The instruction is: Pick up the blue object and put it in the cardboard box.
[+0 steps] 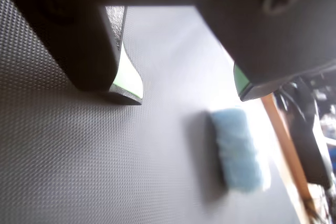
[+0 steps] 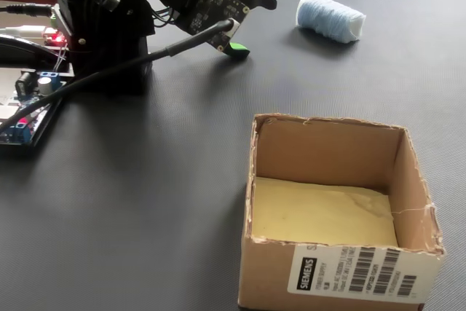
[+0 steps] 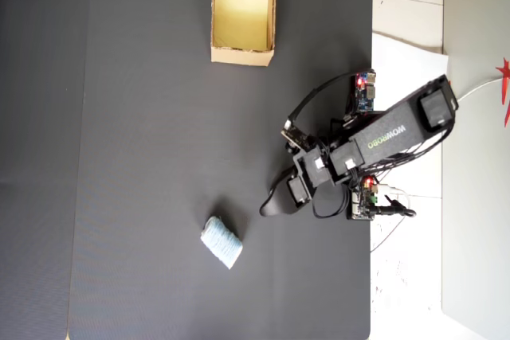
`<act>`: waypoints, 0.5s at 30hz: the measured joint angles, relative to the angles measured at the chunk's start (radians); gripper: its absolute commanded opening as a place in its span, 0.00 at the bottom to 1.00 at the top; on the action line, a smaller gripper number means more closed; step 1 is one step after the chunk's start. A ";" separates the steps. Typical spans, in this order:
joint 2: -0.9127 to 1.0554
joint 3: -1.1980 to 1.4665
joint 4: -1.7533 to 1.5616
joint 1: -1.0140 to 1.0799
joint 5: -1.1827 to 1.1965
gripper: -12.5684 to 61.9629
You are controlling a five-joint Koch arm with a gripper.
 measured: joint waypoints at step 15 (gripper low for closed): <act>-0.153 -0.426 0.209 -0.040 0.018 0.61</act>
